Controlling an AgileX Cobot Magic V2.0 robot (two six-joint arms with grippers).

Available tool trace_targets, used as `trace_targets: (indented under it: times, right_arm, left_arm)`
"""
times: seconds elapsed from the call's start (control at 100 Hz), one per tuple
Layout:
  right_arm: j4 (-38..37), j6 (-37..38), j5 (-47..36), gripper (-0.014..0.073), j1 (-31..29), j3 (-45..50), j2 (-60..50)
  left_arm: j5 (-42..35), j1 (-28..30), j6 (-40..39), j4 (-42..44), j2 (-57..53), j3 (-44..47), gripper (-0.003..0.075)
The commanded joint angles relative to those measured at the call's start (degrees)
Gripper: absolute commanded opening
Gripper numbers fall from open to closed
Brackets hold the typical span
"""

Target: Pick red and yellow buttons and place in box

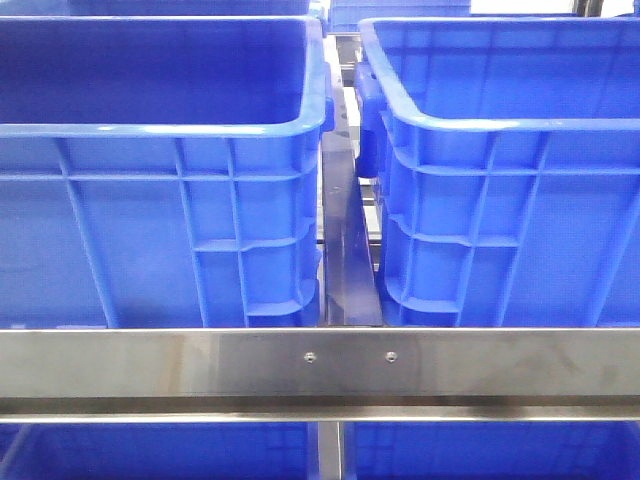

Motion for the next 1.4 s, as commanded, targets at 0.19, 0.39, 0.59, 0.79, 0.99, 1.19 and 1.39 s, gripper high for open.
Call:
trace_targets:
  times: [0.19,0.39,0.59,0.79,0.99,1.19,1.39]
  right_arm:
    - [-0.05,-0.18,-4.73,-0.0115,-0.28,-1.14,-1.44]
    - [-0.05,-0.18,-4.73,-0.0115,-0.28,-1.14,-1.44]
    - [-0.05,-0.18,-4.73,-0.0115,-0.28,-1.14,-1.44]
    - [-0.05,-0.18,-4.73,-0.0115,-0.28,-1.14,-1.44]
    - [-0.05,-0.18,-4.73,-0.0115,-0.28,-1.14,-1.44]
    - [-0.05,-0.18,-4.73,-0.0115,-0.28,-1.14,-1.44]
    - [-0.05,-0.18,-4.73,-0.0115,-0.28,-1.14,-1.44]
  left_arm:
    - [-4.92,-0.47,-0.72,-0.04,-1.33,2.24,-0.0019]
    - [-3.82,-0.47,-0.72,-0.14,-1.33,0.46,-0.0019]
    - [5.26,-0.47,-0.72,-0.14,0.27,-8.3,-0.0019]
    - [14.94,-0.47,-0.72,-1.15,8.69,-21.07,-0.0019]
    - [26.52,-0.47,-0.72,-2.06,21.77,-35.21,-0.0019]
    - [35.67,-0.47,-0.72,-2.38,35.0,-47.81,-0.0019]
    - [37.87,-0.47,-0.72,-2.38,44.94,-54.96,-0.0019]
